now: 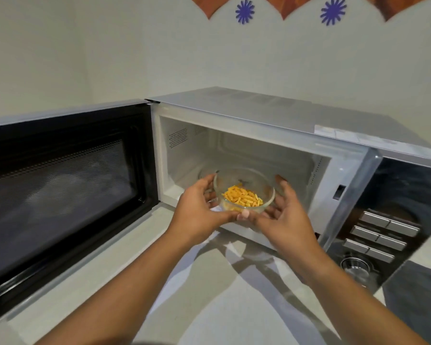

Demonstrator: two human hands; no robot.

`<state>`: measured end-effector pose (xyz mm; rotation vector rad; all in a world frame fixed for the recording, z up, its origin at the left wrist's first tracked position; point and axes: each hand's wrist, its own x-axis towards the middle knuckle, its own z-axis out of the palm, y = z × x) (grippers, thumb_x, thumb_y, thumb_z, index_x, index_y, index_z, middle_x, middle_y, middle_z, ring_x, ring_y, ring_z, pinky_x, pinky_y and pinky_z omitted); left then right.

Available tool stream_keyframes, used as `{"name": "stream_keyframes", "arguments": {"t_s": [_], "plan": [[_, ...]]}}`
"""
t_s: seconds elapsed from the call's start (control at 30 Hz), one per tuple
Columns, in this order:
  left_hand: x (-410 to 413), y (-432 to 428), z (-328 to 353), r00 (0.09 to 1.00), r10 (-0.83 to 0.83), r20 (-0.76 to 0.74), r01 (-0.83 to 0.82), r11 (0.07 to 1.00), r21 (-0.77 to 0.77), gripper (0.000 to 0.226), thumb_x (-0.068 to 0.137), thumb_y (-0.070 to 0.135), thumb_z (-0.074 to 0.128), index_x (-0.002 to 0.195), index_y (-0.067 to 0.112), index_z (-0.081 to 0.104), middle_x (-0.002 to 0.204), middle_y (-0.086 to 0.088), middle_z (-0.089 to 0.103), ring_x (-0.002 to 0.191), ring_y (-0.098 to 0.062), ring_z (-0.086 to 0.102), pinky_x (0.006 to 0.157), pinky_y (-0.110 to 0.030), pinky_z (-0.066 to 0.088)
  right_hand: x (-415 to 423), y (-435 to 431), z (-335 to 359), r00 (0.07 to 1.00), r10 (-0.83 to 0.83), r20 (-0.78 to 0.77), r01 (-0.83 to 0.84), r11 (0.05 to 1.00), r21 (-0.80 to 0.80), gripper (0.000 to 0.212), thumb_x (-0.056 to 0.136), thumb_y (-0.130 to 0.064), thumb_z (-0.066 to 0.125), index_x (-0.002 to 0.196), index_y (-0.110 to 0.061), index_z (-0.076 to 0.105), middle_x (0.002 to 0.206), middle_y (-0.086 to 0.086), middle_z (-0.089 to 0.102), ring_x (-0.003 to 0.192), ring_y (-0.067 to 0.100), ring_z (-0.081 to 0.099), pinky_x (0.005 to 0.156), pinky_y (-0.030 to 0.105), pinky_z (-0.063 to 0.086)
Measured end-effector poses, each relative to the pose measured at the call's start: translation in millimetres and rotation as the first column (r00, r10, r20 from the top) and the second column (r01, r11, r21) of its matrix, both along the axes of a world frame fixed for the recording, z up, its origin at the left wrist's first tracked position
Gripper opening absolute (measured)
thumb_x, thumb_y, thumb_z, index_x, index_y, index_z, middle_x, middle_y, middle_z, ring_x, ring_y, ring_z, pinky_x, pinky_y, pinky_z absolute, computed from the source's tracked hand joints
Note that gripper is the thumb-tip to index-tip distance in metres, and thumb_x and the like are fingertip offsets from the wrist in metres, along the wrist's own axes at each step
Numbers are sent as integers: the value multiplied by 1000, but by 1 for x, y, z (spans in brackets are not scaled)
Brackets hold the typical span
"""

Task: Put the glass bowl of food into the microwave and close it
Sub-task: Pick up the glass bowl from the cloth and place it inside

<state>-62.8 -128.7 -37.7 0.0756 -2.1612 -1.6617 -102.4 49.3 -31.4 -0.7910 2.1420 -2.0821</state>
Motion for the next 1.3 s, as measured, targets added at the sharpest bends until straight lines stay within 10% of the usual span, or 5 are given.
{"name": "stream_keyframes", "arguments": {"t_s": [0.13, 0.37, 0.5, 0.7, 1.3], "plan": [[-37, -6, 7, 999, -1, 49, 2, 1000, -14, 107, 53, 14, 95, 144, 14, 40, 107, 23, 61, 90, 16, 62, 76, -7, 50, -28, -13, 12, 990, -114, 81, 111, 993, 40, 42, 72, -52, 75, 108, -35, 63, 103, -8, 75, 98, 10, 70, 80, 27, 55], [-92, -18, 9, 990, 32, 139, -21, 997, -81, 59, 57, 16, 94, 95, 37, 54, 98, 15, 67, 93, -5, 65, 71, -18, 54, -76, -45, 0, 821, -389, 418, 454, 888, -66, 32, 97, -22, 46, 123, -33, 61, 110, -7, 63, 91, 13, 58, 72, 26, 42], [-119, -19, 1, 987, 13, 163, -10, 1000, -15, 64, 69, 1, 83, 122, 23, 56, 122, -5, 64, 113, -25, 63, 90, -42, 57, -101, -60, -1, 783, -402, 474, 533, 827, -180, 22, 98, -28, 47, 115, -32, 61, 95, -12, 62, 77, 4, 55, 71, 20, 42], [-142, -20, -5, 977, 22, 210, -10, 998, -55, 78, 66, 14, 89, 133, 16, 49, 132, -10, 58, 119, -29, 57, 97, -45, 52, -129, -74, -17, 781, -533, 326, 591, 800, -107, 36, 98, -12, 46, 132, -13, 58, 137, 10, 58, 124, 28, 53, 98, 28, 39], [-156, -17, -10, 973, 6, 229, 13, 997, -78, 78, 65, 20, 89, 132, 13, 50, 130, -10, 59, 119, -31, 57, 100, -43, 50, -151, -71, -28, 769, -581, 267, 605, 796, -9, 39, 99, -11, 41, 136, -10, 54, 141, 12, 55, 127, 30, 50, 101, 28, 37]]}}
